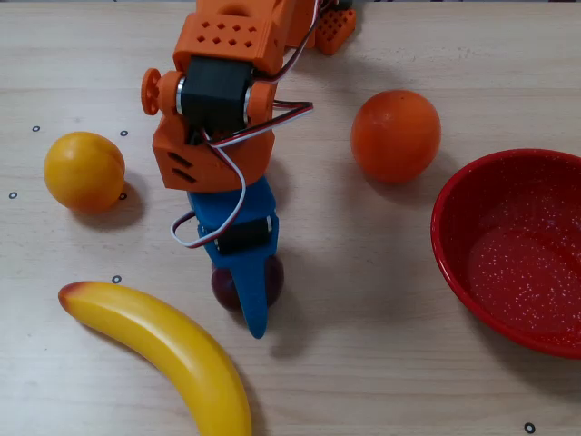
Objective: Put plum in the red bowl.
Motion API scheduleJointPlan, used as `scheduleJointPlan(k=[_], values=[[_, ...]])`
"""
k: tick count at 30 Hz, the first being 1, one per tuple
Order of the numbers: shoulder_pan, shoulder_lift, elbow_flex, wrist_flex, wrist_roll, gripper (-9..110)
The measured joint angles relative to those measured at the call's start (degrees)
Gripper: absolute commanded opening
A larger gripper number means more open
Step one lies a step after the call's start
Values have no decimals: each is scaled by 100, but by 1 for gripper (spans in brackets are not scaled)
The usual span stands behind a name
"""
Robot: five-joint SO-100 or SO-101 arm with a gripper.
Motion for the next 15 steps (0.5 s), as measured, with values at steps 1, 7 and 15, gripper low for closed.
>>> scheduleJointPlan(k=[1,7,15], values=[[0,0,0,-9,0,39],[-264,0,0,-35,0,38],[-246,0,0,-141,0,38]])
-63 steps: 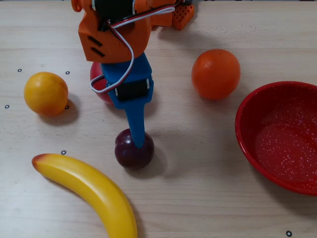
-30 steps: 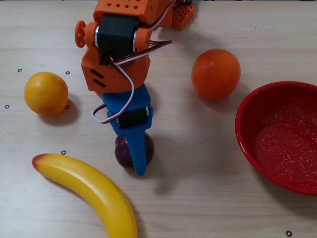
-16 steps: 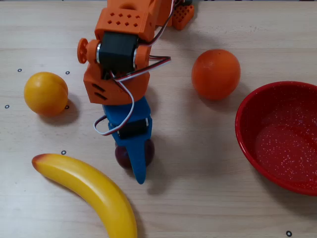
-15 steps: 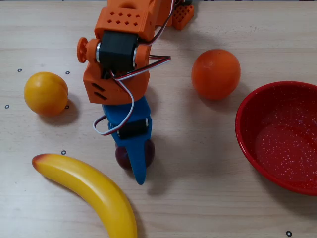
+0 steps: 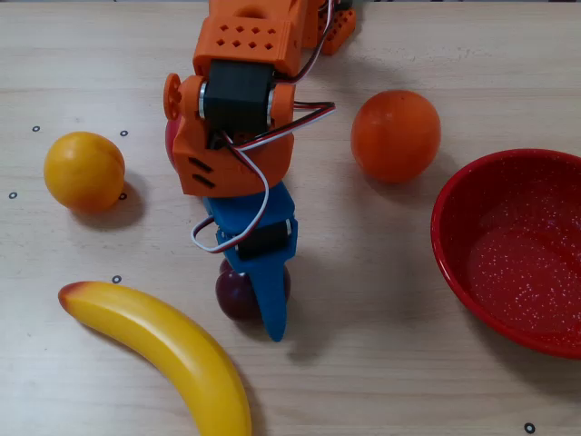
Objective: Put plum in the red bowl.
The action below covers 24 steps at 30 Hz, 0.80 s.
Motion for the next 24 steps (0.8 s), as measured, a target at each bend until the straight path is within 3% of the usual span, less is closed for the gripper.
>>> scheduleJointPlan(k=[24], values=[[-9,-114,-79,-18,-44,32]])
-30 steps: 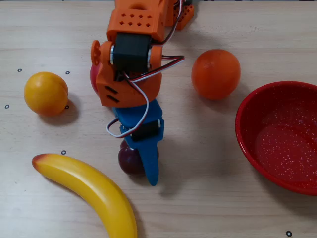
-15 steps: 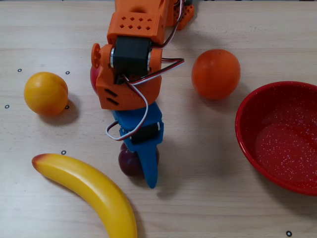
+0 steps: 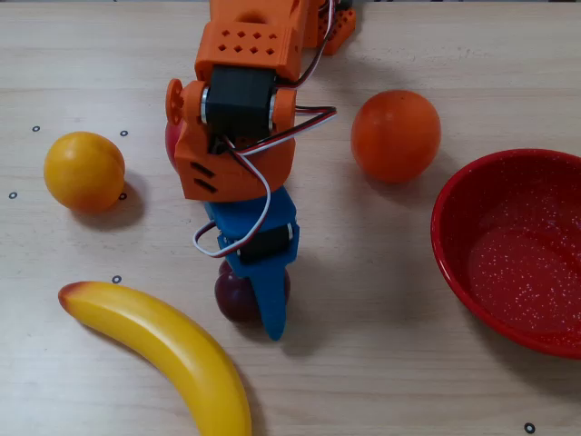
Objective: Put plum in the red bowl.
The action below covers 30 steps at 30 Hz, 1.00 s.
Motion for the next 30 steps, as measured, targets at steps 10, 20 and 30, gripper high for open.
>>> scheduleJointPlan(k=[10,20,30], values=[[-9,0,0,-70,-35,20],[-9,0,0,-79,-114,0],[-9,0,0,-79,-281,0]])
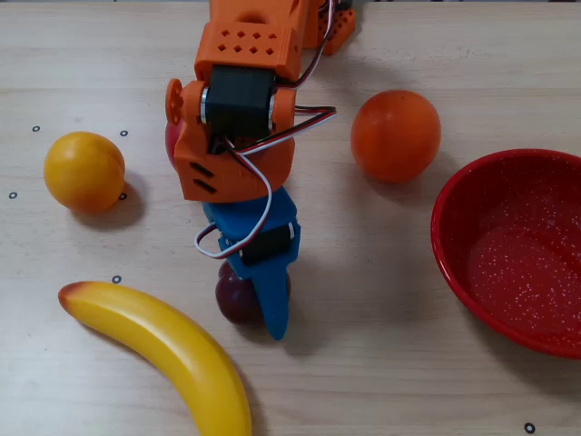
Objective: Put plum in the red bowl.
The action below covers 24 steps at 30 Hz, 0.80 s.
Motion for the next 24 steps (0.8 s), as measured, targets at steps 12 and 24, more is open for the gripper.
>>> scheduleJointPlan(k=[12,24], values=[[0,606,475,132,-26,0],[0,1679,1151,220,-9,0]])
